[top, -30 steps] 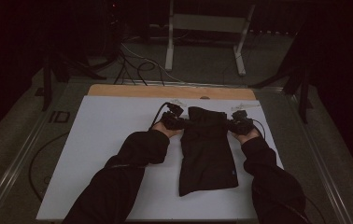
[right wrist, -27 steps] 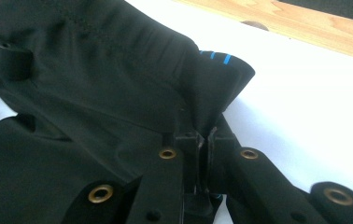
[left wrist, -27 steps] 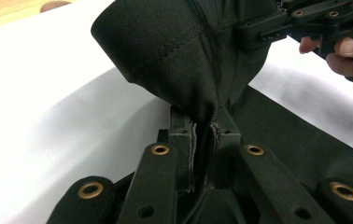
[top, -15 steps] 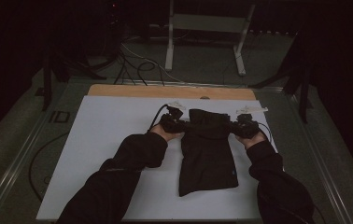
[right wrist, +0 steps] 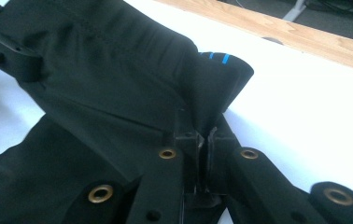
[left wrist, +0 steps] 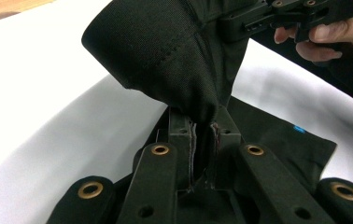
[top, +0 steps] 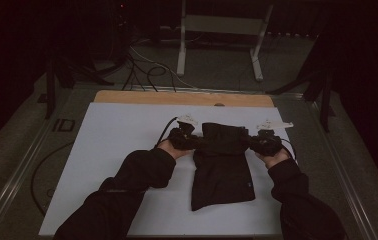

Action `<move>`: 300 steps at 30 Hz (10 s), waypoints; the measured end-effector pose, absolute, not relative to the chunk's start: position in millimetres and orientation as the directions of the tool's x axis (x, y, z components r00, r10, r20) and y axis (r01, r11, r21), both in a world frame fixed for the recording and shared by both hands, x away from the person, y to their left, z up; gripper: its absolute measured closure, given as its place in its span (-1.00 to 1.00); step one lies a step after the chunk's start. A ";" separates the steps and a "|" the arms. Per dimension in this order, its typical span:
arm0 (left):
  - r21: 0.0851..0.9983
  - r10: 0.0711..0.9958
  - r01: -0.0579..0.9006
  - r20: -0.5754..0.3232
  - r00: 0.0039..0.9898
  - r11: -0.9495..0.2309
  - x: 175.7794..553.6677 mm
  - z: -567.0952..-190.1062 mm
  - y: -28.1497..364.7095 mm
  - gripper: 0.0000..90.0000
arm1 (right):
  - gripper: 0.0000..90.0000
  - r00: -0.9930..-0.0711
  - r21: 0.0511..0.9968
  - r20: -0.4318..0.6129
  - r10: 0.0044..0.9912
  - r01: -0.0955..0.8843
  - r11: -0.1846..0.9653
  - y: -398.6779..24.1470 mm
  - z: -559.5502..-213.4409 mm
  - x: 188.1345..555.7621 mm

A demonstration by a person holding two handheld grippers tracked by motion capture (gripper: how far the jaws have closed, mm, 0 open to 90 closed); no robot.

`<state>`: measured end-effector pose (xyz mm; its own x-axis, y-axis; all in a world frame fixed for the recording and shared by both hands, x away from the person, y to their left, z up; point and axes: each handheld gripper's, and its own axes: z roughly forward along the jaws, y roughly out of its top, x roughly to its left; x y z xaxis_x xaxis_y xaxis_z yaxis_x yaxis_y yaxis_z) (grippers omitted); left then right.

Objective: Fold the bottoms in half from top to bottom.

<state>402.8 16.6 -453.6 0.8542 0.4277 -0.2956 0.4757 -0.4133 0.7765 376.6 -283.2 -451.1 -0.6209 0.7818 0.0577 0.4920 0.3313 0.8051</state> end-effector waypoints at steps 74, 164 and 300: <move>0.738 0.382 0.462 -0.294 0.876 -0.492 281.9 -488.1 26.9 0.80 | 0.91 -0.706 0.752 0.168 0.689 0.543 0.374 -285.4 -482.6 258.0; 0.727 0.298 0.419 -0.299 0.906 -0.545 268.0 -485.5 28.7 0.99 | 0.99 -0.745 0.702 0.245 0.621 0.578 0.416 -287.1 -488.8 243.4; 0.854 0.390 0.337 -0.176 0.904 -0.396 273.6 -483.0 41.3 -0.92 | 0.50 -0.583 0.658 0.086 0.808 0.642 0.393 -307.5 -478.7 220.0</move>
